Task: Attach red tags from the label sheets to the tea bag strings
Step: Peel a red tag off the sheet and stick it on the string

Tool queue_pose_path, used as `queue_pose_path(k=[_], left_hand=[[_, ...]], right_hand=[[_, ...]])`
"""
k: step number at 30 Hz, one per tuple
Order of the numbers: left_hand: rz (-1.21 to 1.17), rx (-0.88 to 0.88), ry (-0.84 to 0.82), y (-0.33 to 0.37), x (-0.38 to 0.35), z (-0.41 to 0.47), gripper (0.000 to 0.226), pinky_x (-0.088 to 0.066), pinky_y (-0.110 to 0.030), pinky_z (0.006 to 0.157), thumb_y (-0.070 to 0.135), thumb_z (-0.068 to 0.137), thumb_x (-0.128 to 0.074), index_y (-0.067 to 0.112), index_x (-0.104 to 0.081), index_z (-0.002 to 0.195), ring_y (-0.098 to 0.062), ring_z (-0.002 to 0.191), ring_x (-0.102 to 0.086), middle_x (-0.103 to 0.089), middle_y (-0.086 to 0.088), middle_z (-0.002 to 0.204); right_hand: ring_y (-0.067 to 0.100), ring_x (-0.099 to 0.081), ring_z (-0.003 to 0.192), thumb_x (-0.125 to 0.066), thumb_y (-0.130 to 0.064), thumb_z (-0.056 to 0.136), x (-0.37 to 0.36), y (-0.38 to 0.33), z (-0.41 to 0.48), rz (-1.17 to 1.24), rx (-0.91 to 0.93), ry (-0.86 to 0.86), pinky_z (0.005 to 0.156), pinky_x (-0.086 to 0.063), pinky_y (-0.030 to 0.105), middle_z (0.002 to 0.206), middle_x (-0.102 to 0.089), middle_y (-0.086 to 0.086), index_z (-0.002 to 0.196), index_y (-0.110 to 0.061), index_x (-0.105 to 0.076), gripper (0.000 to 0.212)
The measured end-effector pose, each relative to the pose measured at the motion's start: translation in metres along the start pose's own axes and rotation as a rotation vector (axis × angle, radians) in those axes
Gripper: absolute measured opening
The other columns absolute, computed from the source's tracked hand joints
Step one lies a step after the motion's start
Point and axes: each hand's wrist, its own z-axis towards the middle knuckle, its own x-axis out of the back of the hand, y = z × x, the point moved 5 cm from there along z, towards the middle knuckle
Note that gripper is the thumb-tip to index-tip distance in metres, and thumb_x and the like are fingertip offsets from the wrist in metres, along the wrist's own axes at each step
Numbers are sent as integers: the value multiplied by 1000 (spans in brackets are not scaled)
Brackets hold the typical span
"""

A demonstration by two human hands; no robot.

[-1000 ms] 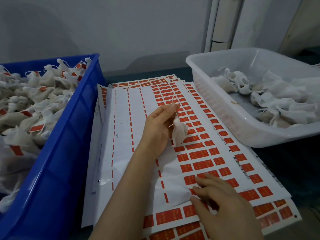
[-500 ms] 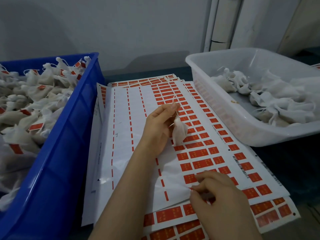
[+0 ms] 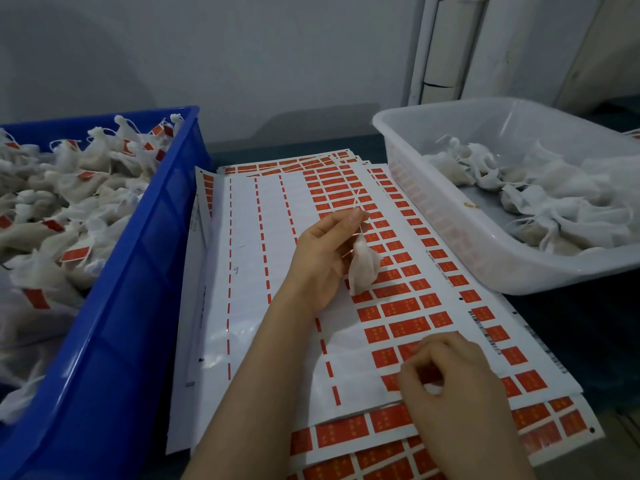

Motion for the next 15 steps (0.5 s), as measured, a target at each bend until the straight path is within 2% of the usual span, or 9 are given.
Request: queue_pose_path(k=[3, 7, 15], left_hand=[[7, 4, -6, 0, -1, 0, 16, -56, -39, 85, 24, 85, -59, 17, -69, 96, -24, 99, -68, -69, -5, 112], [14, 5, -2, -1, 0, 1, 15, -56, -40, 86, 23, 86, -59, 17, -69, 96, -24, 99, -68, -69, -4, 112], [25, 8, -2, -1, -1, -1, 26, -55, -41, 87, 29, 76, -62, 16, -67, 98, -24, 100, -68, -69, -5, 113]], right_hand=[[-2, -47, 94, -58, -39, 85, 1, 3, -1, 39, 14, -23, 93, -36, 13, 103, -48, -20, 84, -35, -51, 8], [-6, -42, 97, -62, -56, 75, -3, 3, -3, 10, -4, -167, 93, -34, 12, 96, -32, -33, 86, -44, -44, 24], [-5, -40, 104, -62, -47, 81, -6, 2, -5, -7, 9, -141, 96, -31, 10, 101, -31, -25, 76, -39, -46, 18]])
